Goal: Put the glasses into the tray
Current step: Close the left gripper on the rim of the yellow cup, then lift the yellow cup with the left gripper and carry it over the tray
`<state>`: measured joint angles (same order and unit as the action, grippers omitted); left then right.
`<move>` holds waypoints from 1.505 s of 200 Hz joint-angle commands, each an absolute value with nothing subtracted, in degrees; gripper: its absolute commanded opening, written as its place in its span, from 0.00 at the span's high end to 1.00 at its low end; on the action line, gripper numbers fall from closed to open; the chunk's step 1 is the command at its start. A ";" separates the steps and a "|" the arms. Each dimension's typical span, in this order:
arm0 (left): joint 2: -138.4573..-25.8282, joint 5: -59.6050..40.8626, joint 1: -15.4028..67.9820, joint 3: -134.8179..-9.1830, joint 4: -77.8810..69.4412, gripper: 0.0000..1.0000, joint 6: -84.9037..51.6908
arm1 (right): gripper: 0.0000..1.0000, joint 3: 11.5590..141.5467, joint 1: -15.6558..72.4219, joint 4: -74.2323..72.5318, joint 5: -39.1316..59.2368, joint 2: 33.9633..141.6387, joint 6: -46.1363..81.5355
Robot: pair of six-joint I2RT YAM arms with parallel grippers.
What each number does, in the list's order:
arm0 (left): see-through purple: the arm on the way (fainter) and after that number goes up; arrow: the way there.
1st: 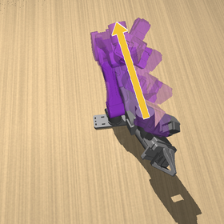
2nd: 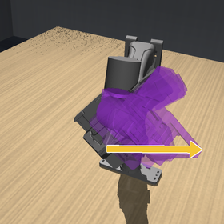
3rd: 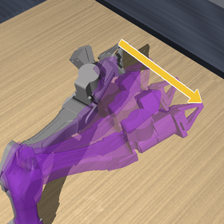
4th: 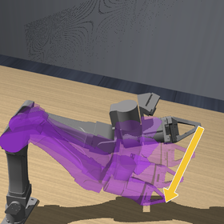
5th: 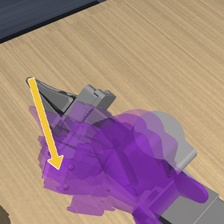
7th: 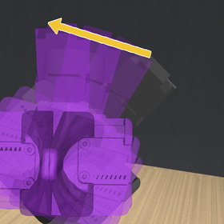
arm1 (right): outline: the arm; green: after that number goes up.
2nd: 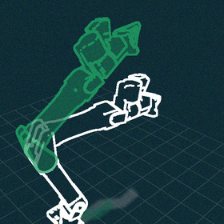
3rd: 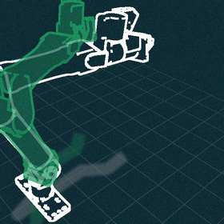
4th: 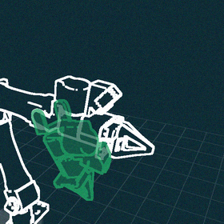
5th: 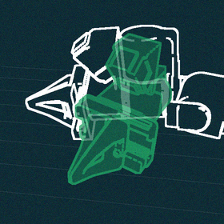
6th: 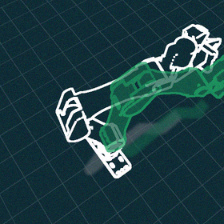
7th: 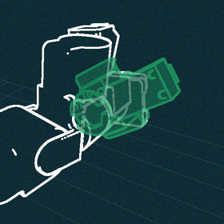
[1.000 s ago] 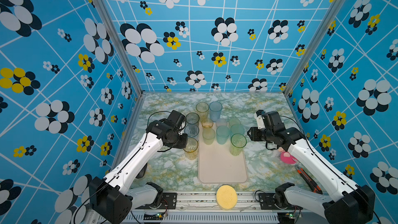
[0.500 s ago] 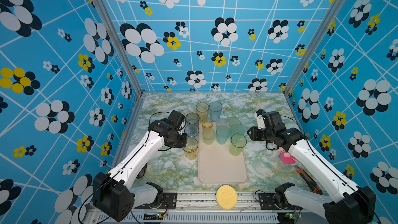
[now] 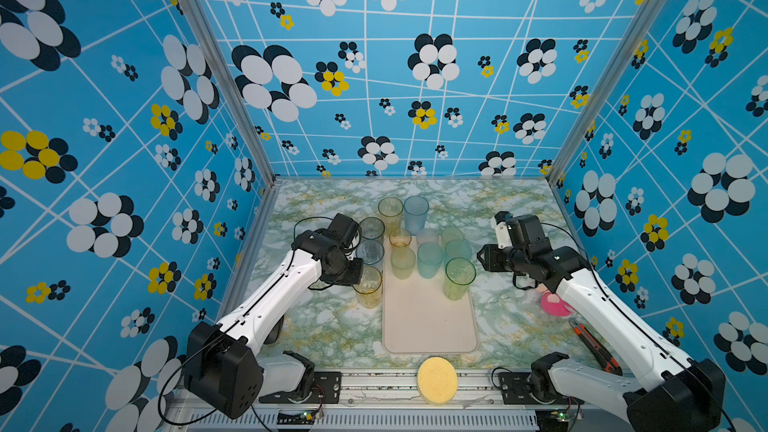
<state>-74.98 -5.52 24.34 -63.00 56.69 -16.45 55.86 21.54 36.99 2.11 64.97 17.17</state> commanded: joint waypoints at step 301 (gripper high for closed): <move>-90.09 4.83 47.11 -96.22 72.77 0.97 -7.46 | 0.55 60.79 21.18 40.69 1.54 68.73 16.66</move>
